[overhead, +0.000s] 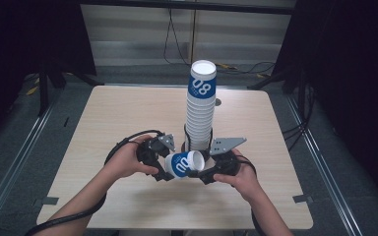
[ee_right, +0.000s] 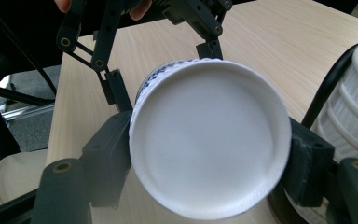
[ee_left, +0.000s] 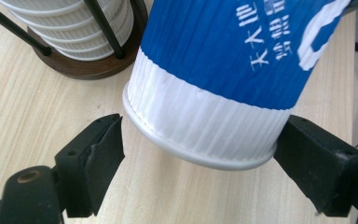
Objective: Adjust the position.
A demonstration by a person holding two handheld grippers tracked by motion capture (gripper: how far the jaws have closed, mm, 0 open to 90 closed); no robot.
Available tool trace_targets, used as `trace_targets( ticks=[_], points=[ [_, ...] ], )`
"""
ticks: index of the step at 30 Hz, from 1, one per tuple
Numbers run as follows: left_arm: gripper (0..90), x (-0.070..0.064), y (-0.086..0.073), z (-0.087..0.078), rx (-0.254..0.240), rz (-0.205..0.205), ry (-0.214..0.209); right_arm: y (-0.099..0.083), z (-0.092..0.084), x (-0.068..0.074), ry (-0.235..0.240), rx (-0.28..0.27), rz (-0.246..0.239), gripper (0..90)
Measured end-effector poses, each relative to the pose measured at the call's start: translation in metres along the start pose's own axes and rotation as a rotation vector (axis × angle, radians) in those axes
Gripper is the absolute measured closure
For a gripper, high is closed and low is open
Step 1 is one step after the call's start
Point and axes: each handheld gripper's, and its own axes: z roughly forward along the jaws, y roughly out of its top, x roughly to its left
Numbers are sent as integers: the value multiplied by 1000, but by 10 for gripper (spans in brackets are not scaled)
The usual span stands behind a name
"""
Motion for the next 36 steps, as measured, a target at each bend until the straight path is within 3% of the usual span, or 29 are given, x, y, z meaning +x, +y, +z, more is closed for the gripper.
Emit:
trace_targets(
  ticks=[11, 20, 27, 30, 31, 33, 35, 36],
  points=[
    [159, 2, -8, -5, -34, -31, 12, -1, -3, -3, -9, -11, 8, 276],
    [159, 3, -18, -5, -114, -79, -1, -2, -7, -5, -21, -26, 21, 276],
    [158, 2, -26, -3, -148, -92, -11, -3, -7, -4, -17, -25, 24, 276],
    [158, 2, -29, -2, -169, -118, -18, -3, -7, -4, -15, -24, 25, 276],
    [159, 3, -31, -2, -168, -108, -17, -3, -7, -4, -17, -25, 27, 276],
    [159, 2, -33, -2, -183, -134, -15, -3, -7, -4, -16, -25, 28, 275],
    [158, 4, -34, -2, -181, -116, -18, -4, -7, -5, -20, -25, 26, 275],
    [159, 3, -34, -2, -196, -133, -18, -4, -7, -5, -20, -25, 26, 275]
  ],
)
